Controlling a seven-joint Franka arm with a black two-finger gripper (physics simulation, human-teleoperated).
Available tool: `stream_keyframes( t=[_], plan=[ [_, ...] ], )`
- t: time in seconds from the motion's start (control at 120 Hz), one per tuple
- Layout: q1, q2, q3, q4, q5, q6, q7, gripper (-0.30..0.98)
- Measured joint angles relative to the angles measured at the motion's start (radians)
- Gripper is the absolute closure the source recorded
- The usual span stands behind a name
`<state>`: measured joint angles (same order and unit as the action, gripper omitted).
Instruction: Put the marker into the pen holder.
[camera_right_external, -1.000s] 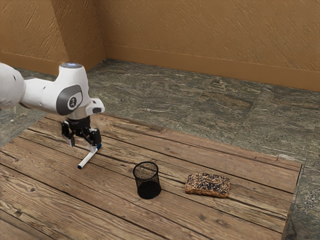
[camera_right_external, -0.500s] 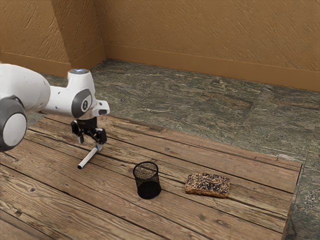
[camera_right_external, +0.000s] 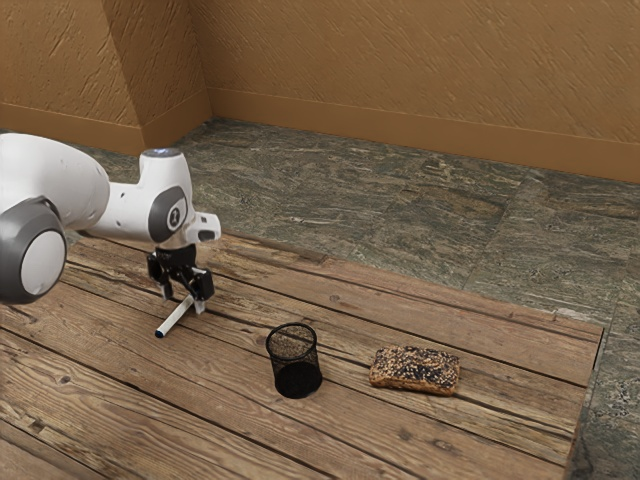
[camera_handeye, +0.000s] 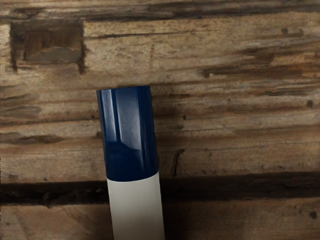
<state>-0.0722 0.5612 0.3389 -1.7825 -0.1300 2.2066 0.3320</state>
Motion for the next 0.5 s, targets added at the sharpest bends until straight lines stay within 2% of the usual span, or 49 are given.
stream_keyframes(
  t=[0.217, 0.5],
  plan=[
    [0.0, 0.0, 0.0, 0.005, -0.006, -0.008, 0.025, 0.31],
    [0.0, 0.012, 0.0, 0.022, -0.005, -0.011, 0.047, 0.42]
  ],
)
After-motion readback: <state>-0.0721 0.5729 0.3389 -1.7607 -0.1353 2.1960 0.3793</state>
